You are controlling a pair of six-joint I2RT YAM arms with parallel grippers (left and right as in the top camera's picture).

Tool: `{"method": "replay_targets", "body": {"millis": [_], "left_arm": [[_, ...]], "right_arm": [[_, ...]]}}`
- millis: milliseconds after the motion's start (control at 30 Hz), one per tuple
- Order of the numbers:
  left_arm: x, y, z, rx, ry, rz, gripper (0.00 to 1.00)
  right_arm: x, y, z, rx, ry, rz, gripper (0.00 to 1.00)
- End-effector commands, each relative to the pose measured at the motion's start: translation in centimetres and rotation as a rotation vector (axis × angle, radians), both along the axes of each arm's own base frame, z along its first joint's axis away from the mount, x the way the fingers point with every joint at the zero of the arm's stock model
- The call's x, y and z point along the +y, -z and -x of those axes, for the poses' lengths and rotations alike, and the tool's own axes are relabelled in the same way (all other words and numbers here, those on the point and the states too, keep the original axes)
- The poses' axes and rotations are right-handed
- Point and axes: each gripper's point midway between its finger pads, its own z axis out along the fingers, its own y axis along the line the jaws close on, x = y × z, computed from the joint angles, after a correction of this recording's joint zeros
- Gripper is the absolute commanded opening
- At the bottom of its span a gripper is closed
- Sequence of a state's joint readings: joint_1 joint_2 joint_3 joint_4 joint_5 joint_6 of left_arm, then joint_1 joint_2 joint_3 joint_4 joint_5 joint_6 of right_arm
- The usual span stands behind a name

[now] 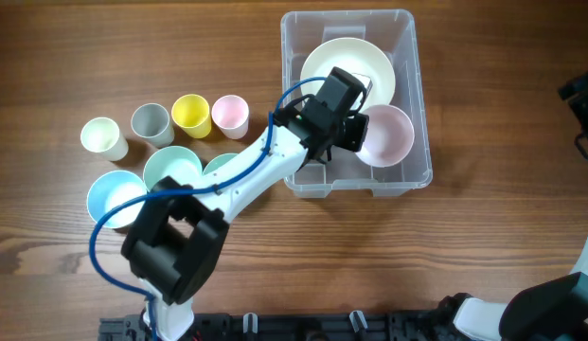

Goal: Pack container
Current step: 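Grasp the pink bowl with the left gripper and place it in the container, then move the left gripper to the light blue bowl and grasp it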

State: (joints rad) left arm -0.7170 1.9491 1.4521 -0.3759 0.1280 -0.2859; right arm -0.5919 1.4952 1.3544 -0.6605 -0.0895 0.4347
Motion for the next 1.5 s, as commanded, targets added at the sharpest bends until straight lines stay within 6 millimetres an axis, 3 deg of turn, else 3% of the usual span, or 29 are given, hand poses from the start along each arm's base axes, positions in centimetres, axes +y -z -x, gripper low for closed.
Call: {"method": "replay_targets", "body": {"millis": [0, 133, 233, 333, 467, 533, 600, 667, 767, 900, 967, 1100, 1200, 1233, 1267, 1467], "left_arm": [[0.2, 1.5, -0.7, -0.018, -0.005, -0.042, 0.08], [-0.2, 1.5, -0.8, -0.018, 0.002, -0.02, 0.12], [-0.7, 1.2, -0.4, -0.002, 0.023, 0.004, 0.36], [-0.2, -1.1, -0.5, 0.004, 0.015, -0.001, 0.49], [2.4, -7.4, -1.6, -0.021, -0.048, 0.041, 0.51], [2.6, -9.0, -1.3, -0.026, -0.041, 0.078, 0.43], [2.9, -8.8, -0.9, -0.008, -0.042, 0.064, 0.42], [4.5, -7.8, -0.9, 0.012, -0.093, -0.002, 0.4], [10.7, -7.8, -1.2, 0.076, -0.293, -0.099, 0.43], [22.8, -9.9, -0.1, 0.191, -0.564, -0.159, 0.44], [30.1, -10.3, 1.7, 0.288, -0.744, -0.181, 0.47], [39.8, -8.2, 5.8, 0.495, -1.01, -0.203, 0.46], [44.4, -5.9, 8.0, 0.584, -1.157, -0.183, 0.53], [45.9, -4.7, 8.7, 0.607, -1.21, -0.17, 0.64], [47.3, -3.5, 9.6, 0.637, -1.287, -0.146, 0.69], [50.9, 3.6, 14.3, 0.759, -1.465, -0.025, 0.65]], "right_arm": [[0.1, -0.1, -0.3, -0.008, 0.002, -0.01, 1.0], [0.1, -0.1, -0.3, -0.008, 0.002, -0.01, 1.0], [0.1, -0.1, -0.3, -0.008, 0.002, -0.01, 1.0], [0.1, -0.1, -0.3, -0.008, 0.002, -0.01, 1.0], [0.1, -0.1, -0.3, -0.008, 0.002, -0.01, 1.0], [0.1, -0.1, -0.3, -0.008, 0.002, -0.01, 1.0], [0.1, -0.1, -0.3, -0.008, 0.002, -0.01, 1.0], [0.1, -0.1, -0.3, -0.008, 0.002, -0.01, 1.0], [0.1, -0.1, -0.3, -0.008, 0.002, -0.01, 1.0], [0.1, -0.1, -0.3, -0.008, 0.002, -0.01, 1.0], [0.1, -0.1, -0.3, -0.008, 0.002, -0.01, 1.0], [0.1, -0.1, -0.3, -0.008, 0.002, -0.01, 1.0], [0.1, -0.1, -0.3, -0.008, 0.002, -0.01, 1.0], [0.1, -0.1, -0.3, -0.008, 0.002, -0.01, 1.0], [0.1, -0.1, -0.3, -0.009, 0.003, -0.01, 1.0], [0.1, -0.1, -0.3, -0.008, 0.002, -0.01, 1.0]]}}
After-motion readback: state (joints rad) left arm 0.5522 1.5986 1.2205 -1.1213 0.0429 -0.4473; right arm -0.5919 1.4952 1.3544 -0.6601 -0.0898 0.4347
